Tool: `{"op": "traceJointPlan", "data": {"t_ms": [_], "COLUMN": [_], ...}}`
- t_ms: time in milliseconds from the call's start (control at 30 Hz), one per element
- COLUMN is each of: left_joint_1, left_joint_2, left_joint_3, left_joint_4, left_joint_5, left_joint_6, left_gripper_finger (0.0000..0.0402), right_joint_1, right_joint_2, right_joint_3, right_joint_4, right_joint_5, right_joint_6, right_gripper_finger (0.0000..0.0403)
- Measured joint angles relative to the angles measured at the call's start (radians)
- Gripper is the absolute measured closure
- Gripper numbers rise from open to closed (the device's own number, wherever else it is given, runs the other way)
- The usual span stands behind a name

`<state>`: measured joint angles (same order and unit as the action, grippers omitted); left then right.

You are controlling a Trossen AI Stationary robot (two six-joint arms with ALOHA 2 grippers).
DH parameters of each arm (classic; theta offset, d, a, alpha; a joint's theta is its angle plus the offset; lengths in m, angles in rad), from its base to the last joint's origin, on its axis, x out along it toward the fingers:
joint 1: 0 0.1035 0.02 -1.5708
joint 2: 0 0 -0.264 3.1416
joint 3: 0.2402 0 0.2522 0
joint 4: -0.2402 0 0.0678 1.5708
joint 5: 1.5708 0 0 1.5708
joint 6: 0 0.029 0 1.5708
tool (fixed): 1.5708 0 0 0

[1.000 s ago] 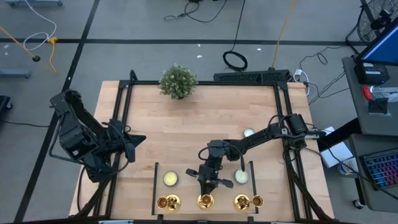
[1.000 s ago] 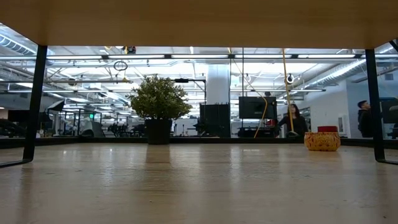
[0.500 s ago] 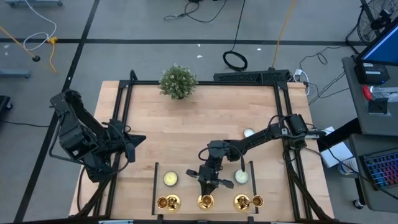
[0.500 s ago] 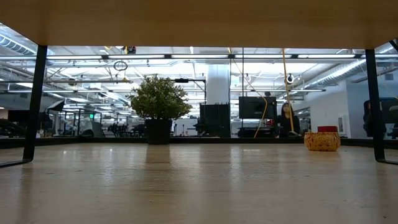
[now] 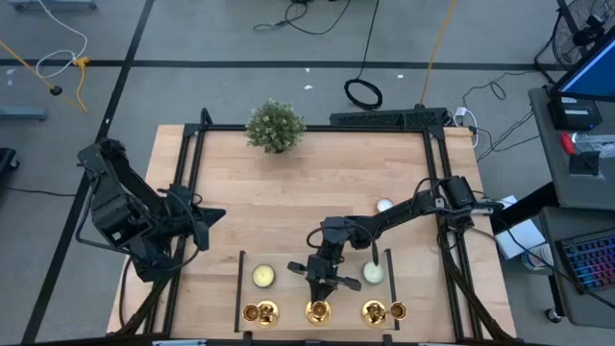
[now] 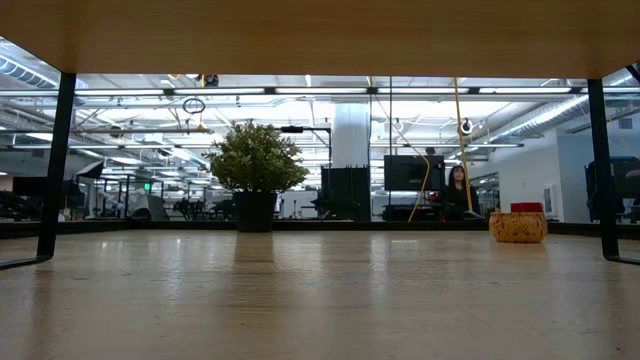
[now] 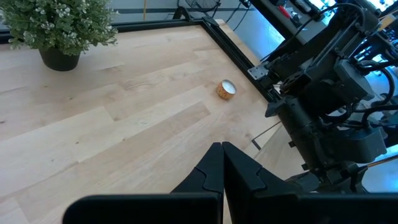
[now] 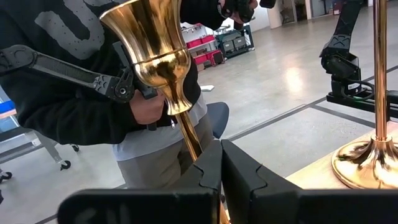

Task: Pick & Place candle stick holders
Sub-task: Put the gold candle holder on the shelf

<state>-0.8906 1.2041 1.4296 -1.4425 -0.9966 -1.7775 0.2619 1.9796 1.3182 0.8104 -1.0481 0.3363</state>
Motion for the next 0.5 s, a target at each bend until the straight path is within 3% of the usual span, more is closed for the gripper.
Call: {"op": "traceJointPlan", "data": {"t_ms": [500], "left_joint_1": [0.0], "left_joint_2": [0.0], "left_joint_3": [0.0], "left_joint_4": [0.0], "left_joint_5": [0.0], "left_joint_6": [0.011], "left_gripper_finger": [0.0401], "right_joint_1": [0.003], "right_joint_2": [0.0], "right_joint_3": [0.0], "right_joint_4": [0.0], "right_joint_5": [0.0], "right_joint_6": [0.004], "right_gripper_finger": [0.0403]}}
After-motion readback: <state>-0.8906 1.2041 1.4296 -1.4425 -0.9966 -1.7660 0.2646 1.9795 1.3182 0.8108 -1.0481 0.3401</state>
